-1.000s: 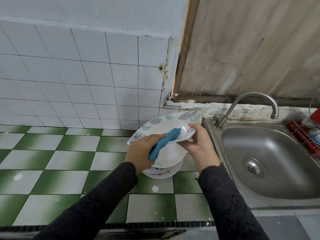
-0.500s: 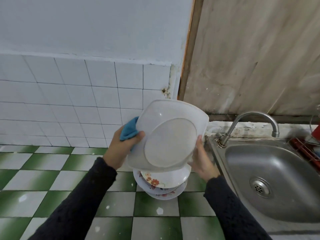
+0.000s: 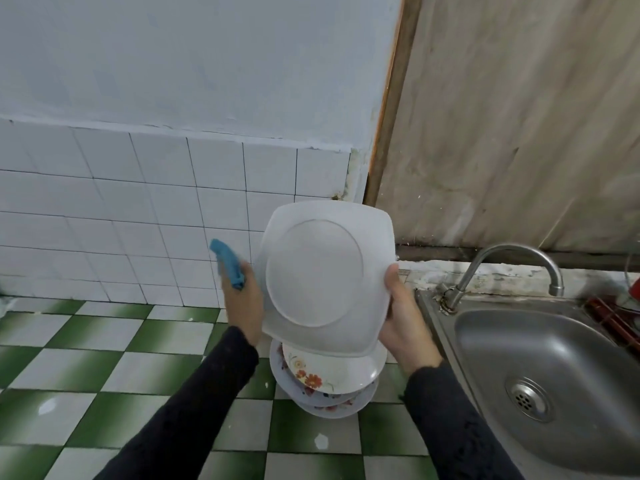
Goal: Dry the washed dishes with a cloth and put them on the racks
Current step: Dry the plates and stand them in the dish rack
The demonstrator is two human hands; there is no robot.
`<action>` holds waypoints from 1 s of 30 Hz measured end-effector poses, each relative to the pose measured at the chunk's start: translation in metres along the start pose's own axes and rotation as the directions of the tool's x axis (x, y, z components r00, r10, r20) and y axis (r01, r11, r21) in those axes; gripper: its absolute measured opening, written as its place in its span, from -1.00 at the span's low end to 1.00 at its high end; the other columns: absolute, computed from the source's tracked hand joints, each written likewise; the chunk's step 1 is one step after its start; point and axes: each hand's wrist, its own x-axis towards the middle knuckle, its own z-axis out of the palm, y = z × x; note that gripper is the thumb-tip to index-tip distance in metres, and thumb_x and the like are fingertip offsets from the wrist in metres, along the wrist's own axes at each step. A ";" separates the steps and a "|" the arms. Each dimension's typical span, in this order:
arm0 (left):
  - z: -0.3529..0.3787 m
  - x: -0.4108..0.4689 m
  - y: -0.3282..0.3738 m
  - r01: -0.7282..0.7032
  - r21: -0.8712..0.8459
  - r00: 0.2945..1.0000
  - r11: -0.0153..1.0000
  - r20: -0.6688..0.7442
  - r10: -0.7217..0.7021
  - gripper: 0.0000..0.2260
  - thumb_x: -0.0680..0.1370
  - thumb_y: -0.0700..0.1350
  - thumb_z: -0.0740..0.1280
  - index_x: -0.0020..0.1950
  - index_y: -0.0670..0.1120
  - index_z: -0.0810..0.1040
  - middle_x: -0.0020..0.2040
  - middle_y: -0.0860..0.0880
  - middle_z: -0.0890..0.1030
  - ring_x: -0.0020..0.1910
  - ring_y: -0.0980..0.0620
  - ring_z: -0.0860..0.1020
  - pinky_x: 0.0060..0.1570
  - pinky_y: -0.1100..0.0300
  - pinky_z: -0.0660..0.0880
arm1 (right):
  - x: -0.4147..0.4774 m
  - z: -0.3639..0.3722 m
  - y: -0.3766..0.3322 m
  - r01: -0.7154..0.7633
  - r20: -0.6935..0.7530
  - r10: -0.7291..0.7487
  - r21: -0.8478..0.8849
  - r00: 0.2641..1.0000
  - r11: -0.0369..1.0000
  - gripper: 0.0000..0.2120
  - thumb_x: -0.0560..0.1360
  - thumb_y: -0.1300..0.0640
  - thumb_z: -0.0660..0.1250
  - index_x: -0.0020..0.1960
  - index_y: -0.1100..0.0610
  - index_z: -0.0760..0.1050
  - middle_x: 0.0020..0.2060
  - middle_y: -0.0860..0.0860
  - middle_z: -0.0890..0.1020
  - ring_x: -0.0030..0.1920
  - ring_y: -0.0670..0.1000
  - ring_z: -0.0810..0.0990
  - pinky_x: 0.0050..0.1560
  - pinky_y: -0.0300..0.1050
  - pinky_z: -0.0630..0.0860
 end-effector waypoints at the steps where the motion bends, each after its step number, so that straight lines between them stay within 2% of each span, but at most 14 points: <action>1: 0.008 -0.009 -0.004 -0.029 0.024 0.997 0.999 0.074 0.027 -0.52 0.66 0.20 0.09 0.53 0.03 0.22 0.30 -0.17 0.51 0.13 -0.01 0.58 0.11 -0.10 0.60 | -0.001 0.009 0.003 0.015 0.010 -0.015 -0.002 1.000 1.000 -0.49 0.70 -0.11 0.10 0.51 0.17 0.35 0.39 0.18 0.53 0.39 0.22 0.51 0.38 0.32 0.42; 3: 0.028 -0.030 -0.015 -0.174 0.133 0.968 0.976 0.203 0.145 -0.46 0.61 0.31 0.08 0.56 0.19 0.14 0.48 -0.03 0.37 0.42 -0.03 0.41 0.31 -0.19 0.45 | -0.004 0.026 0.011 0.024 0.022 -0.024 0.018 0.999 1.000 -0.56 0.70 -0.06 0.11 0.44 0.19 0.42 0.31 0.17 0.60 0.31 0.20 0.59 0.28 0.26 0.54; 5: 0.050 -0.049 -0.018 -0.396 0.249 0.889 0.884 0.346 0.300 -0.44 0.62 0.29 0.03 0.60 0.18 0.04 0.59 0.00 0.18 0.57 -0.07 0.15 0.49 -0.24 0.17 | -0.005 0.037 0.020 0.012 0.016 -0.013 0.048 1.000 0.999 -0.57 0.68 -0.03 0.11 0.39 0.22 0.45 0.27 0.20 0.63 0.25 0.19 0.63 0.19 0.15 0.61; 7: 0.063 -0.055 -0.008 -0.603 0.307 0.763 0.736 0.492 0.420 -0.44 0.64 0.17 -0.01 0.61 0.08 -0.06 0.63 0.02 0.00 0.60 0.01 -0.08 0.56 -0.08 -0.09 | -0.007 0.042 0.024 0.001 0.027 -0.002 0.048 1.000 0.999 -0.56 0.69 -0.03 0.09 0.39 0.23 0.45 0.27 0.23 0.61 0.27 0.20 0.62 0.17 0.10 0.62; 9: 0.063 -0.040 0.004 -0.677 0.326 0.706 0.660 0.541 0.456 -0.45 0.63 0.14 -0.03 0.60 0.09 -0.12 0.62 0.08 -0.10 0.59 0.07 -0.18 0.55 0.02 -0.20 | -0.011 0.040 0.024 0.005 0.045 -0.006 0.024 0.999 1.000 -0.58 0.69 -0.02 0.09 0.37 0.22 0.48 0.26 0.22 0.63 0.27 0.20 0.61 0.21 0.10 0.61; 11: 0.056 -0.008 0.003 -0.648 0.384 0.739 0.658 0.526 0.421 -0.43 0.62 0.19 -0.05 0.59 0.12 -0.16 0.62 0.09 -0.14 0.59 0.08 -0.20 0.56 -0.04 -0.18 | -0.015 0.035 0.019 0.025 0.011 -0.025 -0.027 1.000 0.999 -0.63 0.68 -0.01 0.14 0.29 0.20 0.54 0.21 0.19 0.66 0.24 0.18 0.64 0.27 0.16 0.56; 13: 0.045 0.015 -0.004 -0.518 0.421 0.831 0.745 0.456 0.320 -0.40 0.58 0.26 -0.07 0.56 0.16 -0.20 0.61 0.08 -0.16 0.59 0.07 -0.20 0.56 -0.13 -0.12 | -0.016 0.031 0.013 0.048 -0.019 -0.049 -0.055 0.999 0.997 -0.67 0.68 0.00 0.17 0.22 0.18 0.59 0.18 0.18 0.68 0.21 0.18 0.65 0.30 0.20 0.53; 15: 0.044 0.007 -0.010 -0.431 0.407 0.864 0.806 0.442 0.239 -0.40 0.55 0.31 -0.09 0.52 0.21 -0.24 0.59 0.12 -0.23 0.57 0.09 -0.24 0.55 -0.16 -0.11 | -0.012 0.033 0.011 0.058 -0.040 -0.062 -0.096 0.997 0.994 -0.68 0.68 0.01 0.17 0.19 0.18 0.60 0.16 0.17 0.69 0.21 0.20 0.65 0.31 0.22 0.52; 18: 0.058 -0.039 -0.009 -0.532 0.305 0.770 0.790 0.563 0.301 -0.38 0.61 0.25 -0.05 0.57 0.14 -0.25 0.59 0.15 -0.29 0.56 0.13 -0.28 0.56 -0.08 -0.17 | -0.009 0.039 0.014 0.079 -0.060 -0.096 -0.238 0.994 0.968 -0.63 0.64 -0.04 0.19 0.20 0.20 0.60 0.15 0.18 0.69 0.23 0.22 0.63 0.34 0.25 0.50; 21: 0.066 -0.052 0.004 -0.692 0.261 0.656 0.673 0.615 0.436 -0.42 0.66 0.12 0.00 0.61 0.02 -0.15 0.61 0.11 -0.22 0.58 0.06 -0.26 0.54 -0.05 -0.16 | -0.010 0.036 0.013 0.092 -0.014 -0.103 -0.352 0.995 0.932 -0.61 0.64 -0.08 0.18 0.21 0.17 0.60 0.12 0.17 0.70 0.18 0.18 0.66 0.27 0.20 0.56; 24: 0.067 -0.019 0.016 -0.651 0.267 0.705 0.711 0.560 0.435 -0.43 0.65 0.14 0.01 0.62 0.00 -0.01 0.63 0.08 -0.09 0.59 0.08 -0.18 0.56 -0.10 -0.12 | -0.012 0.034 0.007 0.105 0.003 -0.113 -0.393 0.994 0.913 -0.62 0.61 -0.10 0.19 0.16 0.15 0.62 0.05 0.15 0.72 0.10 0.16 0.69 0.12 0.08 0.65; 26: 0.068 -0.006 0.020 -0.532 0.253 0.790 0.808 0.491 0.367 -0.41 0.62 0.19 0.01 0.61 0.01 0.03 0.62 0.06 -0.01 0.59 0.09 -0.09 0.56 -0.14 -0.03 | -0.013 0.035 0.008 0.108 0.017 -0.113 -0.445 0.993 0.889 -0.60 0.58 -0.14 0.21 0.16 0.13 0.62 0.05 0.13 0.72 0.11 0.16 0.68 0.17 0.12 0.62; 27: 0.069 -0.009 0.021 -0.524 0.243 0.789 0.817 0.500 0.357 -0.42 0.62 0.19 0.01 0.61 0.03 0.04 0.62 0.06 0.00 0.59 0.09 -0.07 0.55 -0.15 0.00 | -0.013 0.036 0.009 0.102 0.020 -0.104 -0.451 0.994 0.886 -0.60 0.60 -0.13 0.21 0.19 0.13 0.61 0.07 0.14 0.72 0.14 0.16 0.67 0.22 0.17 0.59; 30: 0.067 -0.032 0.010 -0.702 0.210 0.626 0.681 0.638 0.448 -0.48 0.65 0.11 0.04 0.60 0.07 0.03 0.62 0.09 -0.04 0.60 0.06 -0.14 0.55 -0.16 -0.04 | -0.014 0.035 0.011 0.016 0.015 -0.013 -0.273 1.000 0.962 -0.58 0.67 -0.05 0.14 0.35 0.20 0.51 0.21 0.19 0.66 0.27 0.16 0.62 0.39 0.22 0.46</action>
